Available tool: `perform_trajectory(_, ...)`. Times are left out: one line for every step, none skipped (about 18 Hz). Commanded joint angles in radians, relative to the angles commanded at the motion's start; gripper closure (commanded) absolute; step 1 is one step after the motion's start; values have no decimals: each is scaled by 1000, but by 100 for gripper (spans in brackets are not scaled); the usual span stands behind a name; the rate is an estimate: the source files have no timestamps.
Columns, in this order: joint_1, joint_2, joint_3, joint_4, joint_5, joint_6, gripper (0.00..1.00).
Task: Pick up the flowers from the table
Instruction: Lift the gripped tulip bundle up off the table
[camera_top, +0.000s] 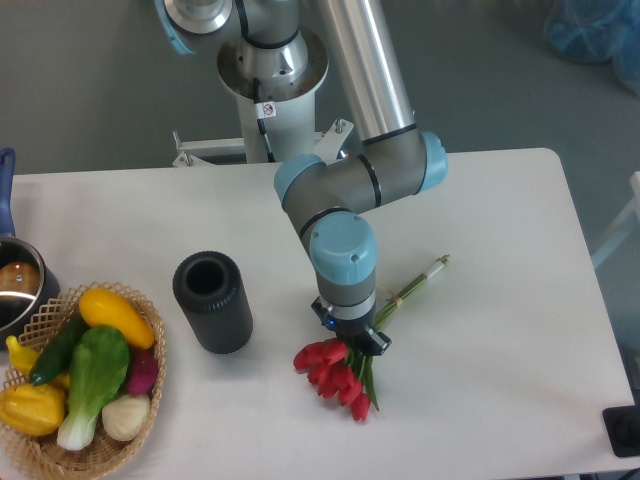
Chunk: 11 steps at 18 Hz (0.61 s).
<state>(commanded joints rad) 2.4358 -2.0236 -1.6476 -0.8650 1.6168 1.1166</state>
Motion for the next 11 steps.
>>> perform_trajectory(9,22,11,-9,6,32,100)
perform_trajectory(15,37,20,-38,9,69,100)
perform_trajectory(22,48,28,-70,9,106,100)
perform_trajectory(28,57,38,-100,9,129,100)
perform_trajectory(29,66,49,-123,9,134,100)
perform_trajectory(31,78,61,-144,9,135,100)
perform_trajectory(31,88,78,-175,8,134,100)
perform_trajectory(31,92,97,-213,3,134,100)
perform_trajectory(31,98,113,-251,5,134,100)
perform_trajectory(32,105,127,-285,6,135,100)
perform_trajectory(38,114,135,-307,8,135,100)
